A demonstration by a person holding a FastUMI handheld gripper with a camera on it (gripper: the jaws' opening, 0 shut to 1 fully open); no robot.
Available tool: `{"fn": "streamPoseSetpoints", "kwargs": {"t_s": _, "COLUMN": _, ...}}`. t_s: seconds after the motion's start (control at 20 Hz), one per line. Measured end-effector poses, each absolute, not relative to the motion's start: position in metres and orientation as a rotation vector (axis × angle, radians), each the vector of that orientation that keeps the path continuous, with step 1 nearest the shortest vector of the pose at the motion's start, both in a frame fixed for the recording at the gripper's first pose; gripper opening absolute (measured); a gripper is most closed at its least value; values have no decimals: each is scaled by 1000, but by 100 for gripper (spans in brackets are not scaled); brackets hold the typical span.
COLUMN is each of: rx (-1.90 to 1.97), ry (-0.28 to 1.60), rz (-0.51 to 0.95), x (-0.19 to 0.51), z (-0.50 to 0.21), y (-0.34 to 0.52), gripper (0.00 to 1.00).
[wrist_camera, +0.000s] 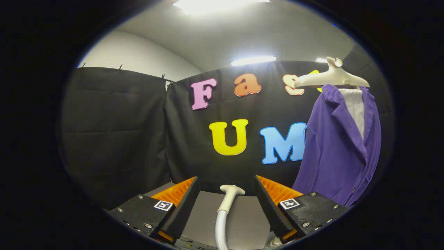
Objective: Iron the clothes twice with a garment steamer, once on the left side and once on the right side.
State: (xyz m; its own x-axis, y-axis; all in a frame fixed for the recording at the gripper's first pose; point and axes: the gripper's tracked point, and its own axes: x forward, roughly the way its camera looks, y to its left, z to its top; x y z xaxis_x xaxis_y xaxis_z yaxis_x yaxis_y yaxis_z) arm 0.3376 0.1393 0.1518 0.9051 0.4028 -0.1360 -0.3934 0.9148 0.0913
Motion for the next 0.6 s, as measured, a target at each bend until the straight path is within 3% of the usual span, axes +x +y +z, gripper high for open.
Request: {"fn": "streamPoseSetpoints", "kwargs": {"t_s": 0.6, "rx": 135, "ry": 570, "rz": 449, "x": 472, "z": 48, "y": 195, "gripper": 96}}
